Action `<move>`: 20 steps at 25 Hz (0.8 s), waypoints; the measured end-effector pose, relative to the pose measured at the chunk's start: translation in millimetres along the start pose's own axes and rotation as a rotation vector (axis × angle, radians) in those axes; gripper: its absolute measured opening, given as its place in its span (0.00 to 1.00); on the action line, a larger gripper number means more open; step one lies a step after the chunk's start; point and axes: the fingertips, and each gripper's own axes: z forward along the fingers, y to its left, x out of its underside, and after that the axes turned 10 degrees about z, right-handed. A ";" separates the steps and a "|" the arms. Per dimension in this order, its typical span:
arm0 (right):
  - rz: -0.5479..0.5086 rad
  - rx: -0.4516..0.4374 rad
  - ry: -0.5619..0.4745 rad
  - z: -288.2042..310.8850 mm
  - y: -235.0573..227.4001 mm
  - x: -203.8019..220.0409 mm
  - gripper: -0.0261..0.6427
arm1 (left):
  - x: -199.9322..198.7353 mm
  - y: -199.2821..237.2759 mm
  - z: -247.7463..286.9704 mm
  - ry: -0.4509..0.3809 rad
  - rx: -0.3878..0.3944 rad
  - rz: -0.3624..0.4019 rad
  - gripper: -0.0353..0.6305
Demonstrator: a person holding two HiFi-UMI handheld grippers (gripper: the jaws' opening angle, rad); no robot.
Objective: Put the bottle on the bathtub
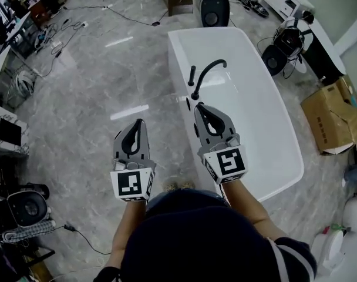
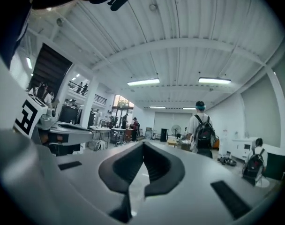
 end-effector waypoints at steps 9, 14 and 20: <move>-0.026 -0.081 -0.068 23.2 49.3 -47.6 0.08 | -27.0 55.9 -31.9 0.010 -0.125 -0.017 0.09; -0.006 -0.076 -0.034 17.3 50.1 -37.4 0.08 | -26.8 45.4 -32.8 0.015 -0.094 -0.002 0.09; 0.011 -0.060 -0.028 4.9 38.7 -35.9 0.08 | -34.2 31.9 -30.1 0.013 -0.063 0.005 0.09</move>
